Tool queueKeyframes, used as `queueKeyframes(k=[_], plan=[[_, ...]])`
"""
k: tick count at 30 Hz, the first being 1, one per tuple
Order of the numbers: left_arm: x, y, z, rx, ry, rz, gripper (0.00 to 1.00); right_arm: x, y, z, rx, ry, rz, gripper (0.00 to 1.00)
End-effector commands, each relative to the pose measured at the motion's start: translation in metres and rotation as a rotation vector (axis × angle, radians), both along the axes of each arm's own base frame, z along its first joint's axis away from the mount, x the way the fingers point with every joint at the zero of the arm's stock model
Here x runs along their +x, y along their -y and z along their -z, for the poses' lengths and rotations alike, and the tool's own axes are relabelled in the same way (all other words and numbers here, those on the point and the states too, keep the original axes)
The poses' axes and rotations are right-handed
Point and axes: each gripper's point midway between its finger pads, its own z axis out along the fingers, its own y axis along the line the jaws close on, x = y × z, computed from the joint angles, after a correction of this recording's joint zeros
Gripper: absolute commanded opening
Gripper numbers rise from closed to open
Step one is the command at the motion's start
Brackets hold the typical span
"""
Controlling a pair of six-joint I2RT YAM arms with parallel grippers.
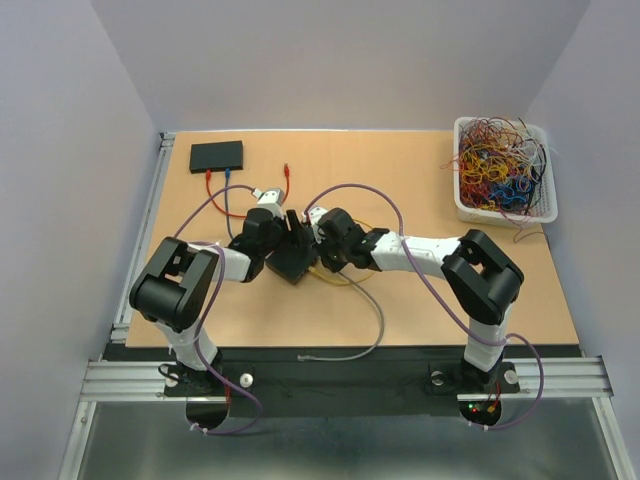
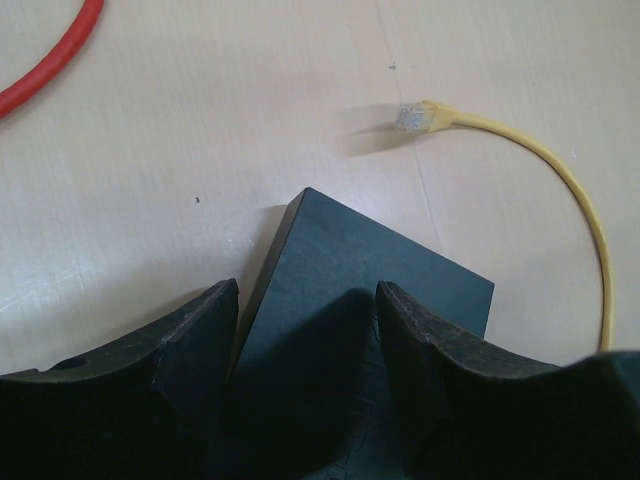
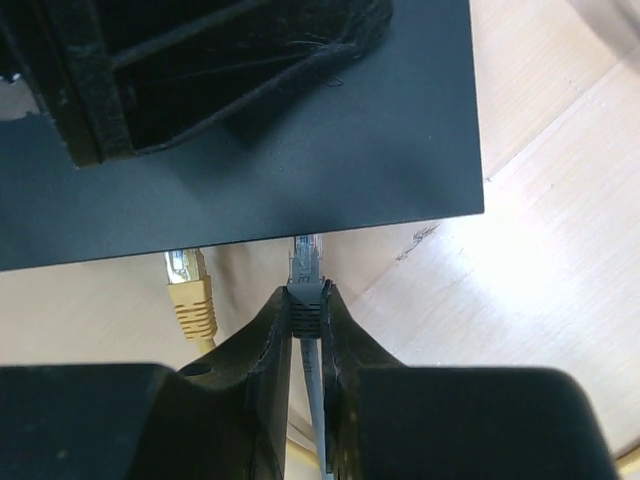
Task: Insert the plug into the switch port
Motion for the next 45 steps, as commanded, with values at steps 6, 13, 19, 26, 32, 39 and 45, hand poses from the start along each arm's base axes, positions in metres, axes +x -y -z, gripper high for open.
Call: queueKeyframes(k=[6,13,19,26,32,39,45], plan=[[-0.008,0.037,-0.023,-0.086,0.057,0.166,0.67,0.019,-0.032,-0.032,0.112,0.178,-0.097,0.01],[-0.014,0.041,-0.026,-0.097,0.069,0.192,0.67,0.019,-0.042,-0.05,0.172,0.216,-0.144,0.01],[-0.023,0.041,-0.016,-0.101,0.036,0.188,0.66,0.037,-0.045,-0.079,0.244,0.299,-0.07,0.0],[-0.039,0.047,-0.006,-0.126,-0.012,0.196,0.66,0.05,-0.045,-0.093,0.356,0.353,0.056,0.0],[-0.053,0.068,-0.002,-0.135,-0.032,0.246,0.66,0.041,-0.071,-0.115,0.484,0.37,-0.07,0.0],[-0.068,0.079,0.002,-0.147,-0.05,0.26,0.66,0.048,-0.085,-0.154,0.555,0.454,-0.111,0.01],[-0.083,0.09,0.002,-0.154,-0.057,0.279,0.66,0.064,-0.096,-0.186,0.639,0.528,-0.078,0.01]])
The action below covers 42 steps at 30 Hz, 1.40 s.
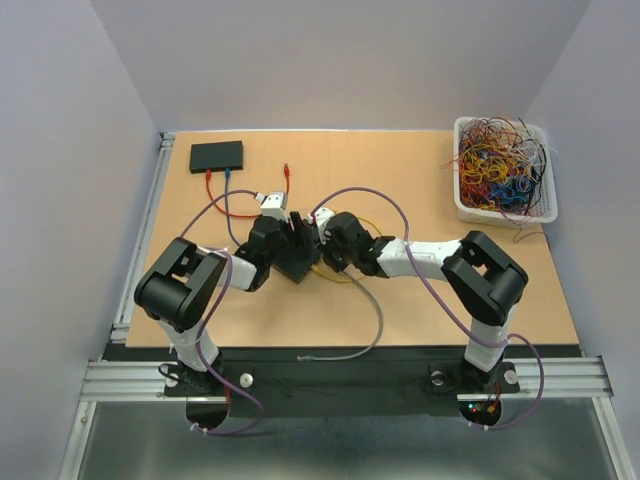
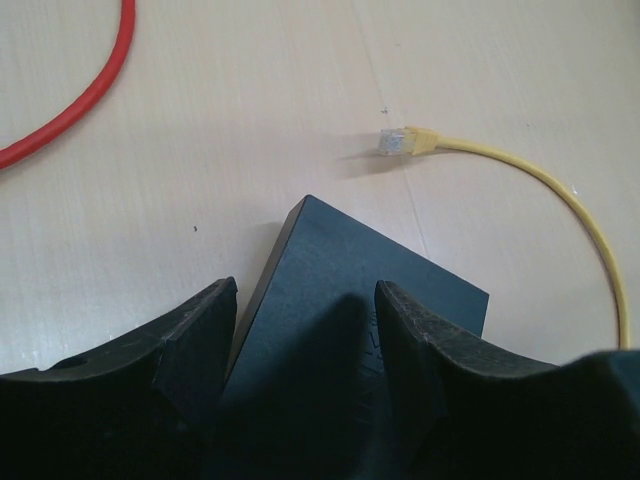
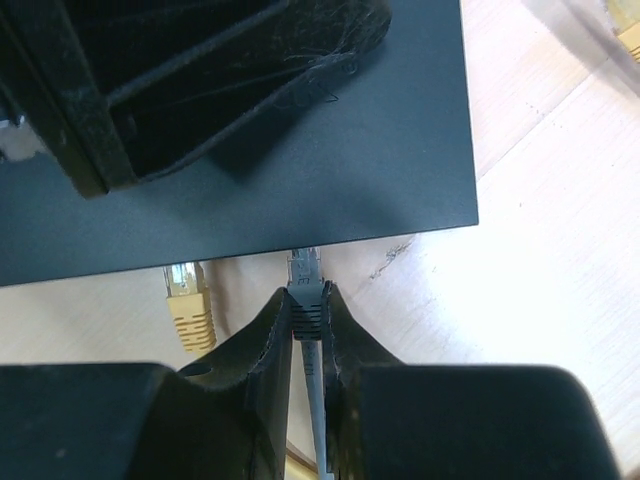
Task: Insert the plug into the switch port
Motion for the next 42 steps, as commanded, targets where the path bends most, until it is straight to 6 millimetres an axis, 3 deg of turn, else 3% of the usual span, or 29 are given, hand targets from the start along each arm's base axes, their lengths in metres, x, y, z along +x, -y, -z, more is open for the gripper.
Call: queueKeyframes(k=[1,6,7,10,11,14,21,27,30,32,33,34,39,42], plan=[[-0.086,0.081,0.01,-0.155,-0.177,0.333,0.66,0.056,-0.097,-0.19,0.558,0.425,-0.07,0.0],[-0.102,0.088,0.012,-0.138,-0.177,0.334,0.64,0.066,-0.104,-0.218,0.609,0.465,-0.043,0.01],[-0.101,0.088,0.011,-0.132,-0.17,0.322,0.64,0.066,-0.104,-0.232,0.634,0.486,-0.047,0.0],[-0.11,0.095,0.012,-0.126,-0.171,0.354,0.64,0.051,-0.11,-0.245,0.678,0.505,-0.134,0.0],[-0.112,0.098,0.012,-0.128,-0.17,0.366,0.64,0.046,-0.11,-0.259,0.716,0.534,-0.166,0.01],[-0.119,0.104,0.012,-0.131,-0.162,0.401,0.64,0.017,-0.117,-0.274,0.781,0.514,-0.306,0.0],[-0.121,0.111,0.01,-0.147,-0.129,0.456,0.64,-0.031,-0.124,-0.269,0.882,0.347,-0.502,0.0],[-0.122,0.113,0.003,-0.161,-0.104,0.462,0.63,-0.041,-0.128,-0.28,0.922,0.323,-0.552,0.0],[-0.121,0.111,0.01,-0.113,-0.105,0.446,0.63,-0.044,-0.129,-0.312,0.966,0.36,-0.586,0.0],[-0.123,0.111,0.014,-0.095,-0.112,0.443,0.63,-0.044,-0.133,-0.322,0.977,0.364,-0.608,0.01],[-0.125,0.113,0.016,-0.086,-0.113,0.45,0.63,-0.045,-0.135,-0.341,0.99,0.403,-0.642,0.0],[-0.126,0.114,0.017,-0.085,-0.116,0.452,0.63,-0.037,-0.146,-0.32,0.938,0.345,-0.636,0.0],[-0.131,0.117,0.02,-0.069,-0.119,0.466,0.63,-0.026,-0.166,-0.29,0.804,0.415,-0.605,0.0],[-0.132,0.116,0.023,-0.062,-0.125,0.467,0.63,-0.017,-0.167,-0.281,0.775,0.448,-0.555,0.01]])
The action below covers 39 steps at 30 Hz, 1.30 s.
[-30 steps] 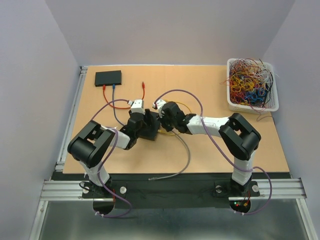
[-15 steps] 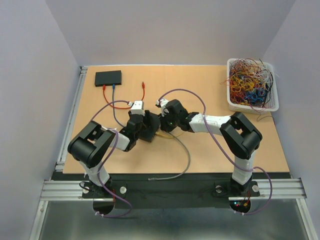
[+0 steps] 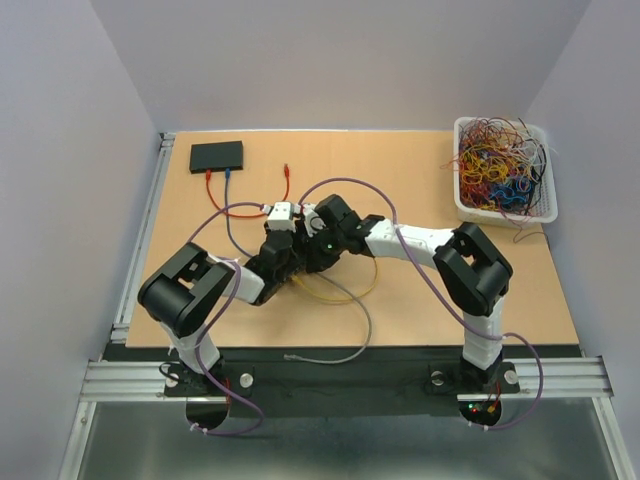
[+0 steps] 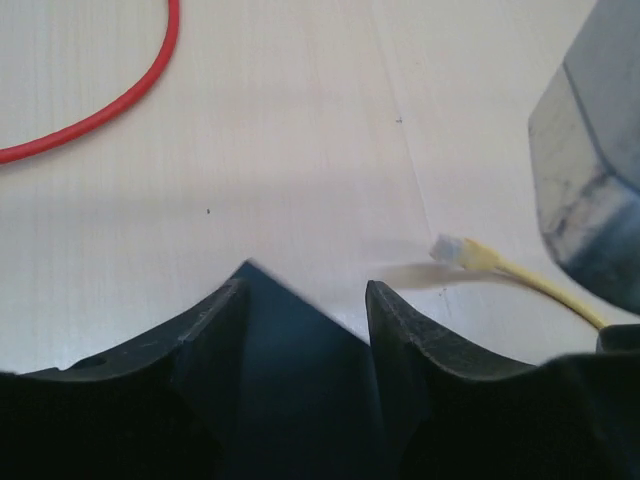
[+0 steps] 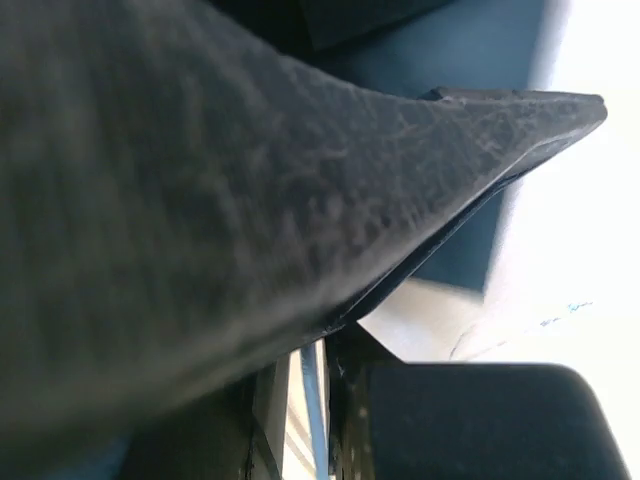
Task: Insert the plug into the switch port
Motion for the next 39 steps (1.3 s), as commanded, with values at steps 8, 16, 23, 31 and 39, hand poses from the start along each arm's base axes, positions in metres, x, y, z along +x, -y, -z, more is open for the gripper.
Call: queueKeyframes(k=[8,16,23,31,39], plan=[[-0.11,0.109,0.025,-0.126,-0.251,0.533,0.63,0.034,-0.109,-0.238,0.712,0.76,-0.133,0.0],[-0.083,0.091,0.032,-0.077,-0.303,0.366,0.68,0.049,-0.077,-0.205,0.607,0.758,0.042,0.0],[-0.051,0.062,0.006,-0.024,-0.287,0.173,0.82,0.07,-0.051,-0.185,0.518,0.758,0.235,0.0],[-0.031,0.013,-0.067,-0.069,-0.193,-0.012,0.88,0.082,-0.029,-0.175,0.46,0.765,0.364,0.0],[-0.03,-0.003,-0.086,-0.036,-0.18,-0.013,0.93,0.083,-0.02,-0.17,0.442,0.756,0.402,0.01]])
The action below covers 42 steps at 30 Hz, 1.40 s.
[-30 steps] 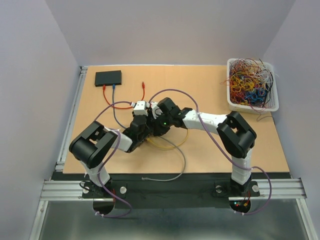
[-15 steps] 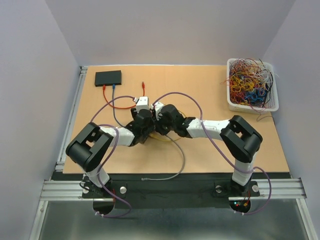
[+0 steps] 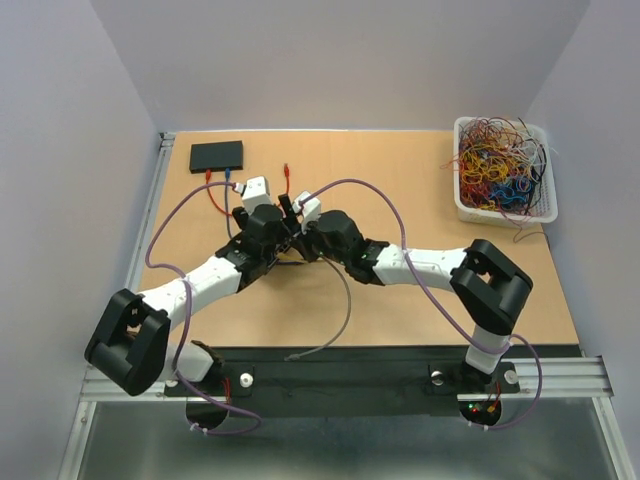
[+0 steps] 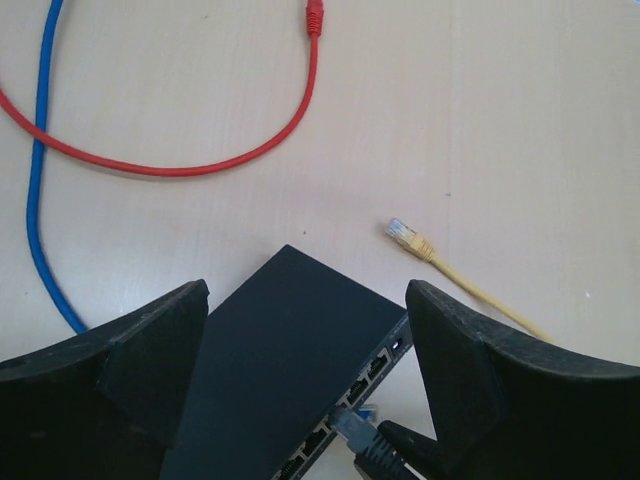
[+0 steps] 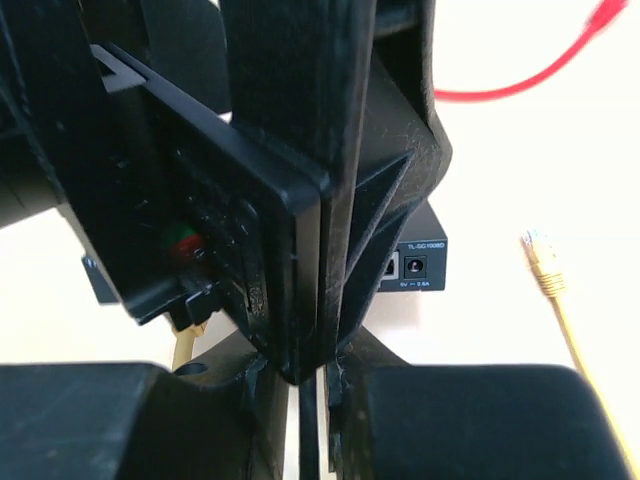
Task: Insert the plug into the switch port
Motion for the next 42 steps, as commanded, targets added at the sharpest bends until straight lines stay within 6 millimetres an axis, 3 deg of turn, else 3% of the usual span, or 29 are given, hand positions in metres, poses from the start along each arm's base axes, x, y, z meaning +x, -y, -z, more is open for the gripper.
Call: queueKeyframes(k=[1,6,12,18,19,21,30,38,42], plan=[[-0.024,0.054,0.003,-0.037,-0.1,0.25,0.93,0.038,0.002,-0.098,0.281,0.226,0.127,0.0],[-0.021,0.062,0.041,-0.021,-0.189,0.254,0.91,0.035,0.006,-0.094,0.271,0.222,0.129,0.0],[-0.015,0.075,0.069,-0.029,-0.225,0.277,0.9,0.033,0.011,-0.09,0.261,0.224,0.134,0.0],[0.0,0.089,0.07,-0.112,-0.208,0.347,0.9,0.035,0.02,-0.083,0.238,0.224,0.171,0.03],[0.004,0.087,0.068,-0.125,-0.203,0.342,0.9,0.037,0.023,-0.08,0.23,0.225,0.191,0.11],[0.007,0.083,0.065,-0.143,-0.198,0.337,0.9,0.038,0.028,-0.076,0.218,0.222,0.209,0.15],[0.039,0.097,0.033,-0.264,-0.123,0.365,0.91,0.068,0.059,-0.043,0.192,0.159,0.381,0.23],[0.074,0.1,0.038,-0.3,-0.138,0.326,0.93,0.103,0.095,-0.011,0.176,0.082,0.548,0.25],[0.088,0.102,0.044,-0.264,-0.141,0.313,0.92,0.113,0.095,0.002,0.174,0.051,0.54,0.25]])
